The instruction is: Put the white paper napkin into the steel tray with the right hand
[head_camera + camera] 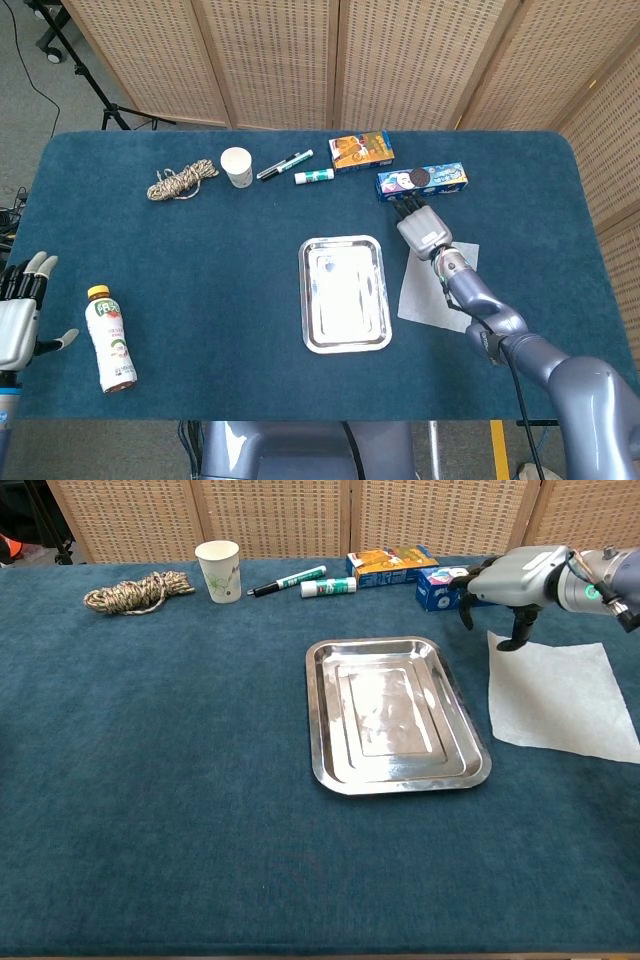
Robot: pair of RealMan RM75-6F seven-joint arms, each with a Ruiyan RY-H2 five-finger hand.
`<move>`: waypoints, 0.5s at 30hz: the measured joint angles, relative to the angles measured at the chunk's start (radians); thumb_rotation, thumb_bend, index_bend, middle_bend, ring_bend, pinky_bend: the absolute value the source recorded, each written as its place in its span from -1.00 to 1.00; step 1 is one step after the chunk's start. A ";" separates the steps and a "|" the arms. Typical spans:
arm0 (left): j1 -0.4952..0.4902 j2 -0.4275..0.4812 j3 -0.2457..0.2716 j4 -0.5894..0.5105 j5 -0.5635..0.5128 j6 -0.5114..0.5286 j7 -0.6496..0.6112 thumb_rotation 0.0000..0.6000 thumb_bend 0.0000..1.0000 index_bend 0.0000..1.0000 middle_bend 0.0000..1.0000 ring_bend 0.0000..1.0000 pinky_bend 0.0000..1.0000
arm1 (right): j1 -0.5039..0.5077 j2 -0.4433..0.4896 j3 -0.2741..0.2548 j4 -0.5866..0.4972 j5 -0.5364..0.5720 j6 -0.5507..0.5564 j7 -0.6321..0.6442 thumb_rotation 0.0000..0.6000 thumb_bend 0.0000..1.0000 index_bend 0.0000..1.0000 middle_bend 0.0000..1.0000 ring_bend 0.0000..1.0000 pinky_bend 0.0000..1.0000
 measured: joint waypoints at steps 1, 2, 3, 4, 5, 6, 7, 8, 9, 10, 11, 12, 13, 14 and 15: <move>0.000 0.000 0.000 0.000 -0.001 -0.001 0.000 1.00 -1.00 -1.00 -1.00 -1.00 -1.00 | 0.000 -0.004 -0.002 0.010 -0.005 -0.003 0.005 1.00 -0.27 -0.33 -1.00 -1.00 -1.00; 0.000 0.000 -0.001 0.000 -0.002 -0.001 0.001 1.00 -1.00 -1.00 -1.00 -1.00 -1.00 | -0.001 -0.007 -0.002 0.017 -0.008 -0.005 0.010 1.00 -0.27 -0.32 -1.00 -1.00 -1.00; -0.001 -0.001 -0.002 0.000 -0.003 -0.002 0.001 1.00 -1.00 -1.00 -1.00 -1.00 -1.00 | -0.001 -0.010 -0.003 0.024 -0.012 -0.007 0.016 1.00 -0.27 -0.31 -1.00 -1.00 -1.00; -0.001 -0.001 -0.002 0.000 -0.003 -0.003 0.001 1.00 -1.00 -1.00 -1.00 -1.00 -1.00 | -0.002 -0.014 -0.005 0.032 -0.018 -0.009 0.024 1.00 -0.27 -0.29 -1.00 -1.00 -1.00; -0.001 -0.001 -0.002 0.000 -0.003 -0.003 0.002 1.00 -1.00 -1.00 -1.00 -1.00 -1.00 | -0.003 -0.017 -0.006 0.037 -0.022 -0.011 0.030 1.00 -0.27 -0.26 -1.00 -1.00 -1.00; -0.002 -0.001 -0.002 0.000 -0.004 -0.005 0.002 1.00 -1.00 -1.00 -1.00 -1.00 -1.00 | -0.003 -0.020 -0.007 0.043 -0.026 -0.012 0.035 1.00 -0.27 -0.24 -1.00 -1.00 -1.00; -0.002 -0.002 -0.002 0.000 -0.005 -0.007 0.003 1.00 -1.00 -1.00 -1.00 -1.00 -1.00 | -0.004 -0.024 -0.009 0.051 -0.031 -0.013 0.040 1.00 -0.27 -0.20 -1.00 -1.00 -1.00; -0.003 -0.002 -0.002 0.000 -0.005 -0.008 0.004 1.00 -1.00 -1.00 -1.00 -1.00 -1.00 | -0.005 -0.027 -0.009 0.057 -0.034 -0.013 0.045 1.00 -0.27 -0.17 -1.00 -1.00 -1.00; -0.003 -0.002 -0.002 0.000 -0.005 -0.010 0.004 1.00 -1.00 -1.00 -1.00 -1.00 -1.00 | -0.006 -0.030 -0.010 0.064 -0.037 -0.014 0.050 1.00 -0.27 -0.16 -1.00 -1.00 -1.00; -0.004 -0.002 -0.002 0.000 -0.006 -0.011 0.005 1.00 -1.00 -1.00 -1.00 -1.00 -1.00 | -0.007 -0.035 -0.010 0.073 -0.040 -0.015 0.056 1.00 -0.27 -0.15 -1.00 -1.00 -1.00; -0.004 -0.002 -0.002 0.000 -0.006 -0.012 0.006 1.00 -1.00 -1.00 -1.00 -1.00 -1.00 | -0.007 -0.038 -0.010 0.081 -0.042 -0.016 0.061 1.00 -0.26 -0.13 -1.00 -1.00 -1.00; -0.005 -0.003 -0.002 0.000 -0.007 -0.013 0.007 1.00 -1.00 -1.00 -1.00 -1.00 -1.00 | -0.008 -0.041 -0.010 0.088 -0.044 -0.018 0.066 1.00 -0.24 -0.12 -1.00 -1.00 -1.00; -0.005 -0.003 -0.002 -0.001 -0.008 -0.014 0.007 1.00 -1.00 -1.00 -1.00 -1.00 -1.00 | -0.008 -0.046 -0.010 0.098 -0.047 -0.021 0.073 1.00 -0.20 -0.10 -1.00 -1.00 -1.00; -0.005 -0.003 -0.002 -0.001 -0.009 -0.014 0.008 1.00 -1.00 -1.00 -1.00 -1.00 -1.00 | -0.009 -0.049 -0.010 0.106 -0.049 -0.023 0.079 1.00 -0.16 -0.08 -1.00 -1.00 -1.00; -0.005 -0.003 -0.003 -0.001 -0.010 -0.014 0.009 1.00 -1.00 -1.00 -1.00 -1.00 -1.00 | -0.009 -0.052 -0.010 0.112 -0.051 -0.025 0.084 1.00 -0.14 -0.07 -1.00 -1.00 -1.00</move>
